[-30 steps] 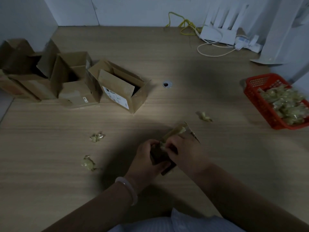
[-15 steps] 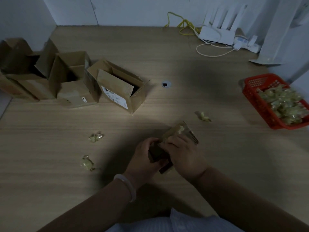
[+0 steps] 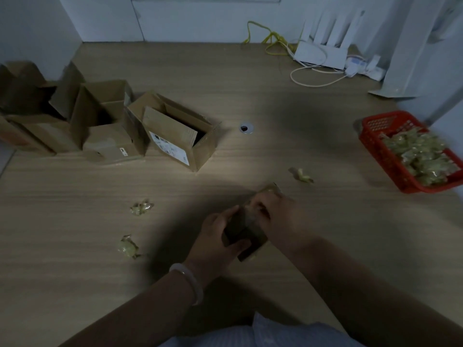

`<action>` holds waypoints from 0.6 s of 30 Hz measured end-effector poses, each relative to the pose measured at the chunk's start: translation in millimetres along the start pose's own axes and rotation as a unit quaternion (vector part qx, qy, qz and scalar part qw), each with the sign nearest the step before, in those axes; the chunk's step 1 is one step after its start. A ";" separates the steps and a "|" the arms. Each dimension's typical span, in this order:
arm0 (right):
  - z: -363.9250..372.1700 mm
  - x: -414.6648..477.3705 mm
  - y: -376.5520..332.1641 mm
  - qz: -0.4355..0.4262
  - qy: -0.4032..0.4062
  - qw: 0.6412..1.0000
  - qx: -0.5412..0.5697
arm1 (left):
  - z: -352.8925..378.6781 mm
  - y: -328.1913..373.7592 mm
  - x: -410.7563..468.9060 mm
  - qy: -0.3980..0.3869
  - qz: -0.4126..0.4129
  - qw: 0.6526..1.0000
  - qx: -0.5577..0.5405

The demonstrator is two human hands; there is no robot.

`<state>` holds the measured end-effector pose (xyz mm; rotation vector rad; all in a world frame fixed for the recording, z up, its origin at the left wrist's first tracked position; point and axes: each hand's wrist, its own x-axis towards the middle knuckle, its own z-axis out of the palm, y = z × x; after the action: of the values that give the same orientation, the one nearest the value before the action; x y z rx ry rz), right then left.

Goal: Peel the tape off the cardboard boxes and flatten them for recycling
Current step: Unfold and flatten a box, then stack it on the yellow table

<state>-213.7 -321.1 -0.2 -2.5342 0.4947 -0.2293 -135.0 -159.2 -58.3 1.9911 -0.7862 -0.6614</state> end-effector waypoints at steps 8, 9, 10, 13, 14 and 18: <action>-12.2 -10.8 17.9 -0.099 0.047 0.992 -0.070 | -3.9 0.2 4.1 -0.016 0.002 0.999 0.032; -10.2 -12.4 17.2 -0.113 0.014 0.988 -0.101 | -3.9 -0.2 4.2 -0.022 0.001 0.999 0.030; -7.8 -14.0 16.9 -0.124 -0.002 0.984 -0.126 | -3.8 -0.7 4.5 -0.025 0.000 0.999 0.027; -2.6 -19.7 18.3 -0.142 0.022 0.978 -0.153 | -3.5 -1.2 5.1 -0.021 0.002 0.999 0.029; -2.4 -21.1 18.3 -0.138 0.028 0.979 -0.147 | -3.7 -1.2 5.2 -0.018 0.004 0.999 0.031; -6.4 -17.6 19.0 -0.110 0.024 0.992 -0.050 | -4.7 0.3 5.3 -0.020 0.003 1.000 0.017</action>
<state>-237.2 -332.2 -6.2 -2.6871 0.2490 -0.3568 -128.3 -160.7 -56.6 2.0105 -0.8316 -0.6920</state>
